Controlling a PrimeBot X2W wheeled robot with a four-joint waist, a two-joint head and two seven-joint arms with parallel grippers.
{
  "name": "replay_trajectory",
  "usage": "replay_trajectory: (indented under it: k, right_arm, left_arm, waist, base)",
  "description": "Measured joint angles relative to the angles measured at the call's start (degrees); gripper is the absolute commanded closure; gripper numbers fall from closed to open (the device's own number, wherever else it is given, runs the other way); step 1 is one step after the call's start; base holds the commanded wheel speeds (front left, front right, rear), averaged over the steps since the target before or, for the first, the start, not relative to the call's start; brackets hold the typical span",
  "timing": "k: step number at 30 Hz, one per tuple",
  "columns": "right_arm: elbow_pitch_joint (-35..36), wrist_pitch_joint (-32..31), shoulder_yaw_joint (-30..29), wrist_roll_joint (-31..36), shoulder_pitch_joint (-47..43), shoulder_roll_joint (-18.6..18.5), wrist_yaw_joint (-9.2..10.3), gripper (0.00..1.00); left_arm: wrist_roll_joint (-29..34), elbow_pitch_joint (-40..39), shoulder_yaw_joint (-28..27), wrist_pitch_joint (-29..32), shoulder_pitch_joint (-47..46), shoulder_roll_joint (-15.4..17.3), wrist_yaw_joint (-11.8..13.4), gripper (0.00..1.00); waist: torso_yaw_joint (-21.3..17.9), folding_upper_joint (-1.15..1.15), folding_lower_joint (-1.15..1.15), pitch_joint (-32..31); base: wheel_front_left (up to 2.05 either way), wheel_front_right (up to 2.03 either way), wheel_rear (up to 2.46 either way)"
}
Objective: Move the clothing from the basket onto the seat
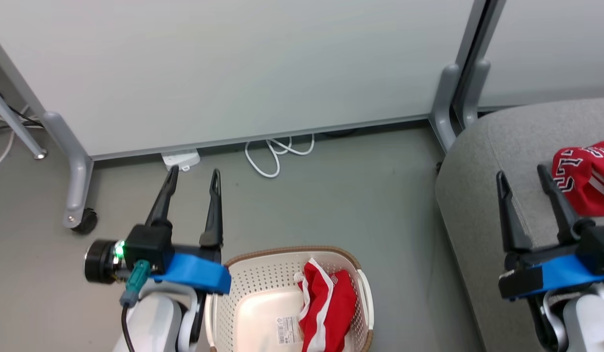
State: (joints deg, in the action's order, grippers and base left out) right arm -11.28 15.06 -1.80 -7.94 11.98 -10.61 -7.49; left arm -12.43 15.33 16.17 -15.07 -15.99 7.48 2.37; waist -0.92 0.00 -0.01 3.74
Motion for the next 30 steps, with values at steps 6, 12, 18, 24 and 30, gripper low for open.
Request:
replay_trajectory:
  k: [6, 12, 18, 24, 30]
  right_arm:
    - [0.10, 0.00, 0.40, 0.27, -3.96, 1.45, 0.00, 0.00]
    - [0.36, 0.00, 0.51, 0.18, -6.78, 2.59, 0.00, 0.00]
    - [0.23, 0.00, 0.12, -0.05, -9.12, 3.64, 0.00, 0.00]
    - [-0.35, 0.00, 0.30, -0.22, -9.87, 4.36, 0.00, 0.00]
    - [-0.70, 0.00, 0.01, -0.29, -10.18, 4.60, 0.00, 0.00]
  left_arm:
    - [1.65, 0.14, -2.47, 0.00, 4.88, -1.22, -2.45, 0.00]
    - [3.01, 0.30, -4.61, 0.00, 7.00, -2.41, -4.22, 0.00]
    - [3.98, 0.45, -6.57, 0.00, 8.38, -3.24, -5.44, 0.00]
    - [4.88, 1.03, -7.91, 0.00, 9.19, -3.81, -6.31, 0.00]
    - [5.52, 1.49, -8.50, 0.00, 9.79, -4.14, -6.95, 0.00]
  waist:
    - [1.54, 0.00, 0.00, -2.46]
    - [2.07, 0.00, 0.00, -3.74]
    - [1.99, 0.00, 0.01, -4.51]
    - [1.71, 0.00, 0.01, -4.91]
    - [1.70, 0.00, 0.01, -5.00]
  base:
    - [0.00, 0.00, 0.00]
    - [0.00, 0.00, 0.00]
    - [0.00, 0.00, 0.00]
    - [0.00, 0.00, 0.00]
    - [0.00, 0.00, 0.00]
